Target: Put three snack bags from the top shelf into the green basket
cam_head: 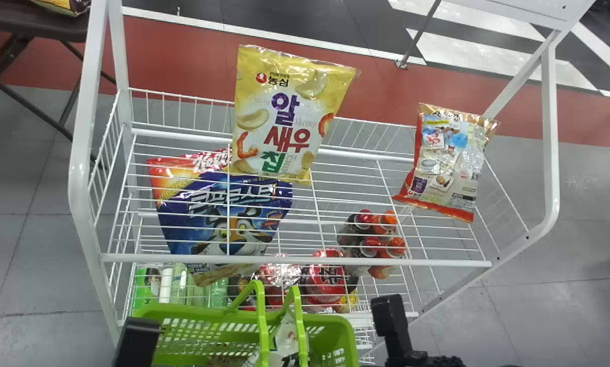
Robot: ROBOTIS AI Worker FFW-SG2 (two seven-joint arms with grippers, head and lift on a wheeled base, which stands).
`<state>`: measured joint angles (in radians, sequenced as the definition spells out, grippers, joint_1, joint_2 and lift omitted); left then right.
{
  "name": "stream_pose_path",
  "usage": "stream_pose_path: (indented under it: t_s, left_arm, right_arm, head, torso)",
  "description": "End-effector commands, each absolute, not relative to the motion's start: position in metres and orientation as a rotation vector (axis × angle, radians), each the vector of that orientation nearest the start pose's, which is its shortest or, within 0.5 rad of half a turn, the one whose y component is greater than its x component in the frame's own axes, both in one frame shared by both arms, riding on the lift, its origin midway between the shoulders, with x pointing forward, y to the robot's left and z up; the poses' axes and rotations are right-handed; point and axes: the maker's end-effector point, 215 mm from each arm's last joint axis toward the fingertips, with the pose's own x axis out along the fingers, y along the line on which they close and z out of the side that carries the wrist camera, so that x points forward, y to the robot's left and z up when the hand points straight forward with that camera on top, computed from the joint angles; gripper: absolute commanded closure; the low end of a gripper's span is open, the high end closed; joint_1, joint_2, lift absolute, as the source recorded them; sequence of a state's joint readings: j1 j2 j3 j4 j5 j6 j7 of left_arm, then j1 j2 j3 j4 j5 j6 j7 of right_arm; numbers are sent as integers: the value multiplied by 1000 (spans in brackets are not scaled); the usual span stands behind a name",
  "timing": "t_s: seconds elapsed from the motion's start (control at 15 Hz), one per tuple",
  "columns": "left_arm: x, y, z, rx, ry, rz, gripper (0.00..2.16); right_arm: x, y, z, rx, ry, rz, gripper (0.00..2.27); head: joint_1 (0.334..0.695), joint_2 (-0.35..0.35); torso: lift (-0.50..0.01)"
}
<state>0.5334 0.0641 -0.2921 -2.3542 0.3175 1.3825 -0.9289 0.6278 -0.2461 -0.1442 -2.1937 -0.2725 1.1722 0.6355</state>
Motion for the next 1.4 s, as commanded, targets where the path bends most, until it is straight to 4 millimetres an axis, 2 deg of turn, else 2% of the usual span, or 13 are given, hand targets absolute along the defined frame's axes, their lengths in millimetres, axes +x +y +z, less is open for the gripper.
stream_pose_path:
  t_s: [0.0, 0.07, 0.13, 0.2, 0.27, 0.47, 0.6, 0.67, 0.73, 0.87, 1.13, 1.27, 1.33]
  left_arm:
    - [136, -88, -364, -703, 1034, -1366, 2017]
    - [137, -88, -365, -701, 1035, -1367, 2017]
    - [138, -88, -364, -700, 1036, -1368, 2017]
    - [138, -88, -365, -700, 1036, -1368, 2017]
    - [140, -88, -365, -696, 1036, -1367, 2017]
    - [138, -87, -369, -702, 1053, -1360, 2017]
    - [138, -88, -369, -703, 1053, -1363, 2017]
    - [138, -88, -369, -705, 1052, -1362, 2017]
    - [139, -88, -369, -703, 1050, -1362, 2017]
    - [141, -89, -369, -701, 1051, -1362, 2017]
    - [139, -88, -370, -701, 1054, -1365, 2017]
    - [139, -88, -370, -701, 1054, -1365, 2017]
    - [139, -88, -371, -702, 1056, -1365, 2017]
  right_arm:
    - [211, -181, -560, 279, 1182, 578, 2020]
    - [206, -179, -568, 263, 1208, 573, 1663]
    - [199, -179, -572, 261, 1241, 573, 981]
    - [195, -180, -570, 253, 1255, 586, 154]
    - [198, -181, -562, 258, 1239, 583, -2]
    - [194, -203, -521, 345, 1253, 544, 39]
    - [190, -210, -496, 405, 1253, 547, 63]
    - [192, -212, -486, 431, 1236, 550, 76]
    - [205, -215, -471, 455, 1173, 551, 83]
    - [258, -235, -435, 423, 936, 536, 97]
    - [359, -307, -355, 241, 512, 356, 113]
    - [399, -343, -310, 141, 307, 246, 113]
    - [416, -362, -297, 83, 243, 170, 113]
  head:
    - [695, -350]
    - [695, -350]
    - [695, -350]
    - [695, -350]
    - [695, -350]
    - [695, -350]
    - [695, -350]
    - [695, -350]
    - [695, -350]
    - [695, -350]
    - [695, -350]
    - [695, -350]
    - [695, -350]
  torso:
    - [-47]
    - [-47]
    - [-47]
    - [-47]
    - [-47]
    - [-47]
    - [-47]
    - [-47]
    - [-47]
    - [-47]
    - [-47]
    - [-47]
    - [-47]
